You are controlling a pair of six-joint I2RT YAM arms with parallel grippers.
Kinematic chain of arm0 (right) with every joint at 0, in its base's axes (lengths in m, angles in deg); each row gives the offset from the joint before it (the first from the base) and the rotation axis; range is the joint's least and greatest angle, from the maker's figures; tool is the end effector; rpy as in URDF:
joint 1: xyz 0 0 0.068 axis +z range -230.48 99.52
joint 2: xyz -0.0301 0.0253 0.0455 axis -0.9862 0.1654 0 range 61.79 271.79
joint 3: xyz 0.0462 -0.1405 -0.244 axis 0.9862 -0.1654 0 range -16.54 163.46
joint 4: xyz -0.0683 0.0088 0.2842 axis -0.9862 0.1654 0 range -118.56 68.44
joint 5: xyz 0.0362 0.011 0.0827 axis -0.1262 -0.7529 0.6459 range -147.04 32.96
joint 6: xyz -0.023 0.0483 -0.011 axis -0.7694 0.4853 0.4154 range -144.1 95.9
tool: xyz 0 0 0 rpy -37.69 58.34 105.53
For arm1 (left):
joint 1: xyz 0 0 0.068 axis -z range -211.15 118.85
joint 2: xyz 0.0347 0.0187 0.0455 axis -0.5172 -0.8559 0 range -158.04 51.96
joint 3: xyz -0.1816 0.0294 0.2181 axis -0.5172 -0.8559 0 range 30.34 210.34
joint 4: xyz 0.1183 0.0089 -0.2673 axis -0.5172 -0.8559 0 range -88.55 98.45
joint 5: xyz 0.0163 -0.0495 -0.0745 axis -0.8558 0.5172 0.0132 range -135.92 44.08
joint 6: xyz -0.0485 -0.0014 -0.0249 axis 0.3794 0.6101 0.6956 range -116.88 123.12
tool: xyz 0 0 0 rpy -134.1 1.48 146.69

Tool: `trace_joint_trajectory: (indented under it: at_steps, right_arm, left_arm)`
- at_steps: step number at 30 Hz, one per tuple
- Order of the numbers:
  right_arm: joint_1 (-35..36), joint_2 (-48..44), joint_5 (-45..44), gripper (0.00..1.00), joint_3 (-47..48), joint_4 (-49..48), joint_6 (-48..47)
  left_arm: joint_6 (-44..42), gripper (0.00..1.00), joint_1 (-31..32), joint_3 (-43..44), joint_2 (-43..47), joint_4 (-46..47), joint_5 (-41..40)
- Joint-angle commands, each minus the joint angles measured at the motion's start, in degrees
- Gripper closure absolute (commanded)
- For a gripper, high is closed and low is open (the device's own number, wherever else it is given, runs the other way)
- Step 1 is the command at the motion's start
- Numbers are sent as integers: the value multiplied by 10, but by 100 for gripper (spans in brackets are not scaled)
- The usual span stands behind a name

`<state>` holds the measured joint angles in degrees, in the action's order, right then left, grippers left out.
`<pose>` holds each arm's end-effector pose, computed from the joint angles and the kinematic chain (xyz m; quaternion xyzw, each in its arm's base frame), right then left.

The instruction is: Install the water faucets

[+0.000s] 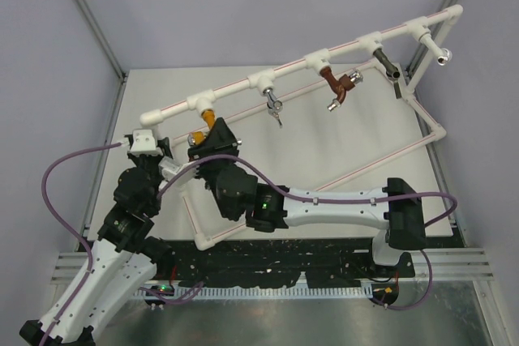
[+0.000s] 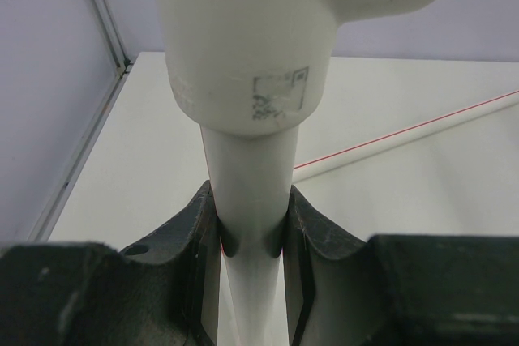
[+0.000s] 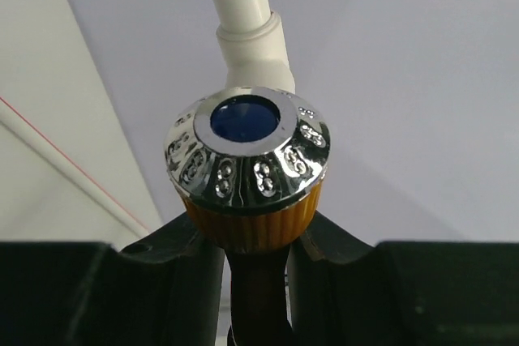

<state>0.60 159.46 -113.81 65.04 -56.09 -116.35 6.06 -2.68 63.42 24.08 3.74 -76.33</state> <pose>0.0973 0.4227 0.3873 -0.5347 0.3998 -0.3658 0.6484 0.1425 -0.0561 0.3289 -0.0316 0.7038 -0.0077 0.7097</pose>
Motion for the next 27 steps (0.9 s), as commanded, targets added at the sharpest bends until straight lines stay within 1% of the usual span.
trace_joint_trajectory:
  at_steps: [1, 2, 3, 4, 5, 6, 7, 8, 9, 10, 11, 12, 13, 14, 15, 16, 17, 18, 19, 20, 21, 22, 23, 24, 25, 26, 27]
  right_arm:
    - [-4, -25, 64, 95, 83, 31, 344]
    - [-7, -43, 82, 95, 85, 43, 402]
    - [-7, -53, 93, 95, 83, 57, 499]
    - [-15, -75, 123, 95, 73, 63, 563]
    - [-25, -87, 144, 95, 64, 70, 678]
    - [-39, -113, 187, 95, 44, 70, 732]
    - [-50, -128, 209, 95, 27, 57, 859]
    - [-74, -149, 264, 95, -3, 47, 917]
    - [-90, -160, 285, 95, -27, 5, 1042]
    - [-114, -177, 305, 95, -71, -19, 1160]
    - [-124, -181, 314, 95, -90, -74, 1205]
    - [-143, -187, 329, 95, -124, -104, 1290]
    - [-149, -189, 330, 95, -136, -148, 1325]
    - [-159, -191, 322, 94, -159, -163, 1391]
    - [-163, -191, 317, 94, -170, -194, 1419]
    - [-168, -190, 308, 91, -185, -220, 1474]
    - [-172, -187, 292, 86, -202, -248, 1532]
    - [-172, -187, 289, 82, -208, -262, 1546]
    - [-172, -187, 289, 69, -212, -266, 1551]
    - [-172, -189, 290, 61, -215, -269, 1541]
    - [-172, -194, 296, 41, -219, -268, 1526]
    - [-172, -198, 298, 34, -222, -262, 1512]
    - [-172, -206, 309, 22, -225, -260, 1468]
    - [-172, -212, 314, 17, -225, -251, 1446]
    - [-172, -224, 322, 9, -226, -242, 1404]
    - [-172, -234, 327, 5, -226, -223, 1383]
    - [-172, -248, 335, 0, -227, -213, 1333]
  left_arm:
    - [15, 100, 22, 8, -4, 29, 120]
    - [15, 100, 21, 8, -4, 29, 119]
    - [15, 100, 21, 8, -3, 29, 119]
    - [15, 100, 22, 8, -4, 29, 119]
    - [15, 100, 22, 8, -5, 29, 119]
    - [15, 100, 23, 8, -5, 28, 120]
    - [16, 100, 21, 8, -5, 28, 120]
    - [16, 100, 22, 8, -4, 29, 120]
    - [16, 100, 22, 8, -3, 29, 120]
    - [15, 100, 22, 7, -3, 28, 120]
    - [15, 100, 22, 7, -4, 29, 120]
    - [15, 100, 22, 7, -3, 28, 119]
    - [15, 100, 23, 8, -3, 29, 119]
    - [15, 100, 21, 7, -4, 30, 119]
    - [15, 100, 23, 8, -4, 30, 120]
    - [15, 100, 22, 7, -4, 30, 119]
    - [15, 100, 22, 6, -4, 30, 119]
    - [15, 100, 22, 6, -4, 30, 119]
    - [15, 100, 22, 8, -5, 30, 119]
    - [15, 100, 22, 7, -5, 30, 118]
    - [15, 100, 23, 6, -5, 30, 118]
    - [15, 100, 22, 6, -6, 30, 119]
    - [15, 100, 22, 7, -5, 30, 118]
    - [15, 100, 23, 7, -6, 30, 118]
    - [15, 100, 22, 7, -6, 29, 118]
    - [15, 100, 22, 7, -6, 29, 118]
    - [15, 100, 22, 7, -6, 30, 119]
